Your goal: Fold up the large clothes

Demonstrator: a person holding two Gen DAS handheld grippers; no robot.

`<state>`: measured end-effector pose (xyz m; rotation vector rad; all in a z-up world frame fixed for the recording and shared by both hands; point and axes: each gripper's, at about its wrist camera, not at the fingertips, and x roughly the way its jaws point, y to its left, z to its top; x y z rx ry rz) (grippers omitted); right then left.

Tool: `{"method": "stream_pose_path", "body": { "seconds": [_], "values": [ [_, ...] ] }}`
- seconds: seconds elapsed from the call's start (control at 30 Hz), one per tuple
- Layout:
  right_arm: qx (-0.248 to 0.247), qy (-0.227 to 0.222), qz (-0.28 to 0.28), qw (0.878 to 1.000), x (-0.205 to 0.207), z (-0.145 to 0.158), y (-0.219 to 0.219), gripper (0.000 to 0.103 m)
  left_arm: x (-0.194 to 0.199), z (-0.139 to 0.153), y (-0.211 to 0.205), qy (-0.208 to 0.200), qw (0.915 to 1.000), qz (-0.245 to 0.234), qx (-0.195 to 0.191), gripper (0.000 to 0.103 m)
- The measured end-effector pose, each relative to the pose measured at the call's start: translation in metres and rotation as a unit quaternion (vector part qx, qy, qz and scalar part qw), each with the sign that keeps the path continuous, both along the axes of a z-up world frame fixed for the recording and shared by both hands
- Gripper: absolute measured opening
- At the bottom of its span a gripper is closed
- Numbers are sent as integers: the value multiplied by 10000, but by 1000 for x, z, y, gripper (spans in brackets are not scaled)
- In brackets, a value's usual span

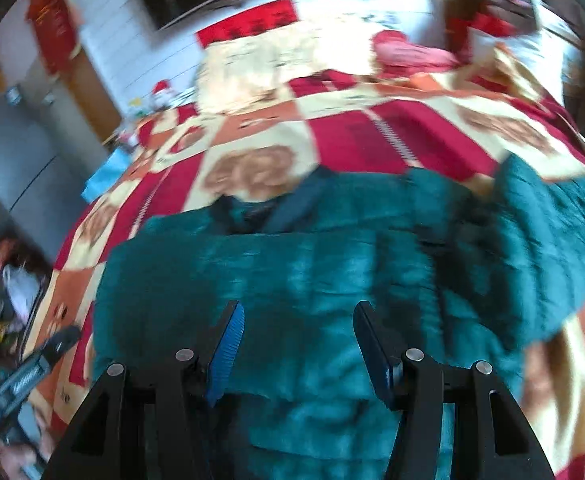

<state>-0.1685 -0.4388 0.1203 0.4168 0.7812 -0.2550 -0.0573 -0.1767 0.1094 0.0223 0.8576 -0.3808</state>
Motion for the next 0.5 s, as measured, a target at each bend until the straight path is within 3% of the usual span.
{"method": "stream_pose_path", "body": {
  "seconds": [0.2,0.37,0.5],
  "values": [
    [-168,165,183,9996,48,-24,4,55,27,-33,-19,314,9988,118,367,60],
    [-397,636,48,9972,74,-58,-14,55,26,-43,-24,150,9985,61,524,63],
    [-276,687,-232,9970,75,-59,-28,55,26,-45,-27,128,9979,36,629,64]
  ]
}}
